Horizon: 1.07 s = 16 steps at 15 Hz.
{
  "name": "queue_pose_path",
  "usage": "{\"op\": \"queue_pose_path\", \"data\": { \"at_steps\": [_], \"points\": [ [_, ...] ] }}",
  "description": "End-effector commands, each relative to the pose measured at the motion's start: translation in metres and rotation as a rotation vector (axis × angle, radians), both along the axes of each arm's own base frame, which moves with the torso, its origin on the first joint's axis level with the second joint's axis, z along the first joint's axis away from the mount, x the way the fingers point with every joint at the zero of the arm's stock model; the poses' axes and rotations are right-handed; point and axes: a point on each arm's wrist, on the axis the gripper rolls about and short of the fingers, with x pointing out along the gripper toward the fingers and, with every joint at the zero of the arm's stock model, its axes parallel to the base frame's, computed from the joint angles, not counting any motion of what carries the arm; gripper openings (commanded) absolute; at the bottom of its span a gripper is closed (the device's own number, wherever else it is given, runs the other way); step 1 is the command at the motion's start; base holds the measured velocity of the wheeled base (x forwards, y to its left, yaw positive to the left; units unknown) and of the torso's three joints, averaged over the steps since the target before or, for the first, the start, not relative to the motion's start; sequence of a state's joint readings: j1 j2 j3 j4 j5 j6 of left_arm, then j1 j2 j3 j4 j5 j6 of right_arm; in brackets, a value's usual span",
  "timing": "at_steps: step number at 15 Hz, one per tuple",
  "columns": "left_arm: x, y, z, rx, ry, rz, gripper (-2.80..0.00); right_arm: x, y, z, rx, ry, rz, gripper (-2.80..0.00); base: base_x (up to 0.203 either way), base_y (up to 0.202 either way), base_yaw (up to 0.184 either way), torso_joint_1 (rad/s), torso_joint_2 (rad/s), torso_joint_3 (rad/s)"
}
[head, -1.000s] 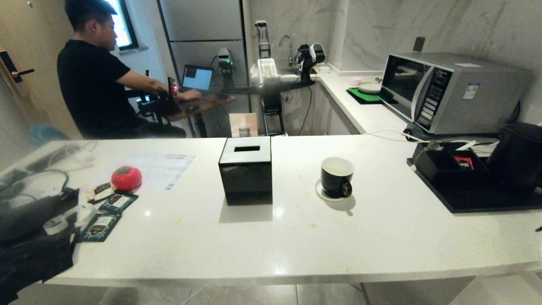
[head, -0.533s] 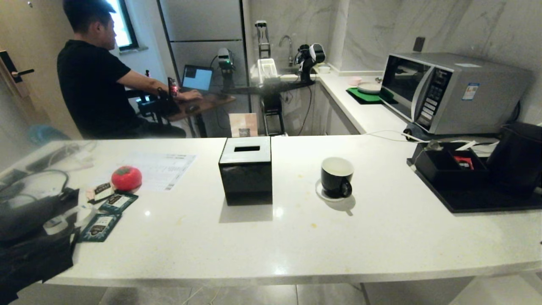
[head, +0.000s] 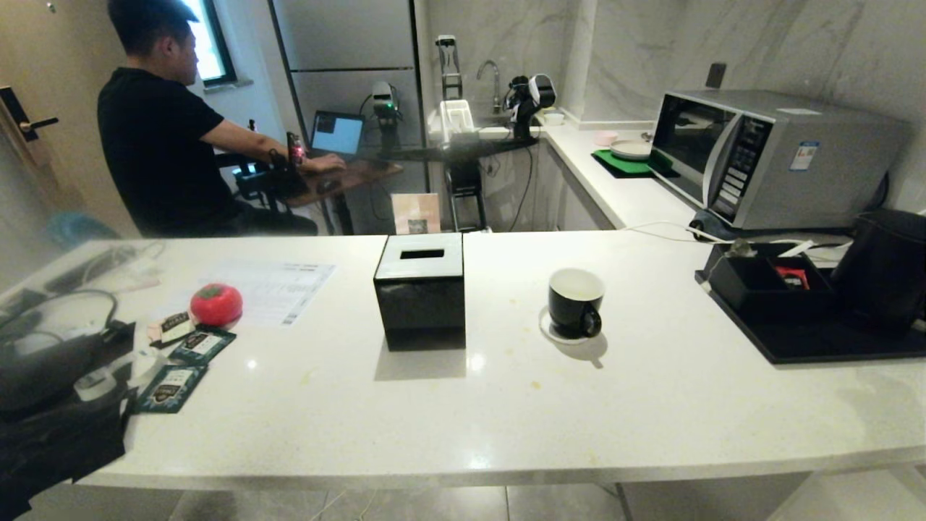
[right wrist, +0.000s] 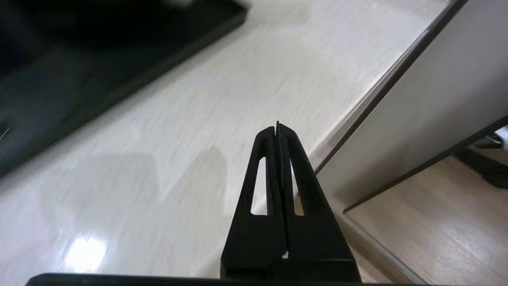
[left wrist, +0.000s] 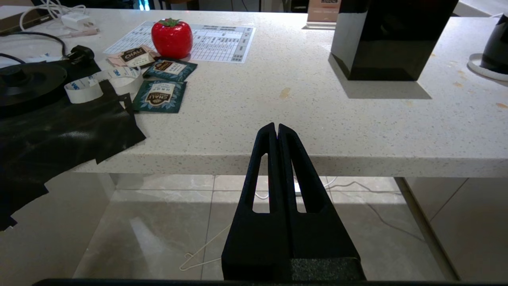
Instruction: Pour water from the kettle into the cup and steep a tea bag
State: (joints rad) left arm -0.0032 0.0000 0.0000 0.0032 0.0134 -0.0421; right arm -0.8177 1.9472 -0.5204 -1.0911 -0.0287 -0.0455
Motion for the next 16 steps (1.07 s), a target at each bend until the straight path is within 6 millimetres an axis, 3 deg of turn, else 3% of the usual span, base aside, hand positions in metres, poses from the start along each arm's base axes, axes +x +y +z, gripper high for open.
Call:
{"op": "queue_pose_path", "data": {
  "at_steps": [1,5,8,16],
  "points": [
    [0.0,0.0,0.0,-0.001,0.0,0.001,-2.8,-0.015,0.017,0.012,-0.019,-0.004,0.023,-2.8,0.0,0.0,0.0,0.0,0.0,0.0],
    [0.0,0.0,0.0,0.001,0.0,0.001,-2.8,-0.043,0.052,0.026,-0.03,-0.007,0.111,-2.8,0.0,0.0,0.0,0.0,0.0,0.0],
    [0.0,0.0,0.0,-0.001,0.0,0.001,-2.8,-0.071,0.092,0.033,-0.055,-0.017,0.234,-2.8,0.0,0.0,0.0,0.0,0.0,0.0],
    [0.0,0.0,0.0,0.001,0.0,0.001,-2.8,-0.151,0.182,0.053,-0.276,-0.116,0.38,-2.8,0.0,0.0,0.0,0.0,0.0,0.0]
  ]
}}
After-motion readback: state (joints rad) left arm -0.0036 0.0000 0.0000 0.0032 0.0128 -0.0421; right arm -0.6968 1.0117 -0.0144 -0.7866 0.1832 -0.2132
